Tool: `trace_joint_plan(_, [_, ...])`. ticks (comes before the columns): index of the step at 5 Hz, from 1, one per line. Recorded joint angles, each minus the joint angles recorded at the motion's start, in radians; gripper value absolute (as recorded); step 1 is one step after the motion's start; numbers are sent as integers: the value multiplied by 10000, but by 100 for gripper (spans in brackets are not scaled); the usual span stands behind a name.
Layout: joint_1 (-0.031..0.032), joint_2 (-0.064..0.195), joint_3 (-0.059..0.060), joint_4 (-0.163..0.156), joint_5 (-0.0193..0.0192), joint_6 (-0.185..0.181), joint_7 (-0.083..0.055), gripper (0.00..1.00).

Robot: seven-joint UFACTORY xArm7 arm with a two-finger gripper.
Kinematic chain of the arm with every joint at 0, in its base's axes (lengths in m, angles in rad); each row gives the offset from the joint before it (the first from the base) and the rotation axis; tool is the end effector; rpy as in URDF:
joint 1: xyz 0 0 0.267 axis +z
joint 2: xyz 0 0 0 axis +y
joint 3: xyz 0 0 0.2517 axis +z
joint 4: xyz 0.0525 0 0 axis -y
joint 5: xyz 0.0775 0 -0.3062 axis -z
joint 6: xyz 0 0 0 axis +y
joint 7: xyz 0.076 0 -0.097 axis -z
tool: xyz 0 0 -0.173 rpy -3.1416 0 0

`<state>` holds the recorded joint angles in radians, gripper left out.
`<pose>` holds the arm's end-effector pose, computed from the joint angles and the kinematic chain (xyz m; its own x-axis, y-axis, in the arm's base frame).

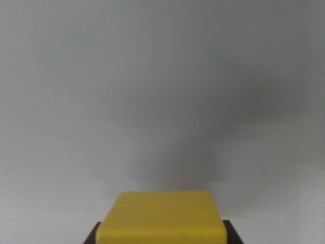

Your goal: Pick yellow cube

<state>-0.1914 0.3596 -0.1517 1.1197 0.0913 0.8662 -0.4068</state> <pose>0.4289 -0.1462 0.0408 0.9960 0.0100 -0.0885 0.0057 -0.9988 -0.0490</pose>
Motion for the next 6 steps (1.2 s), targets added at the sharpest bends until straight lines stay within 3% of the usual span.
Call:
trace_joint_plan(1, [0, 0, 0, 0, 0, 0, 0, 100])
trace_joint_plan(2, [10, -123, -15, 236, -30, 357, 24, 100])
trace_joint_plan(3, [10, -123, -15, 236, -30, 357, 24, 100])
trace_joint_plan(4, [20, -257, -30, 493, -63, 746, 50, 100])
trace_joint_plan(5, [20, -257, -30, 493, -63, 746, 50, 100])
trace_joint_plan(6, [32, -400, -47, 768, -98, 1162, 77, 100])
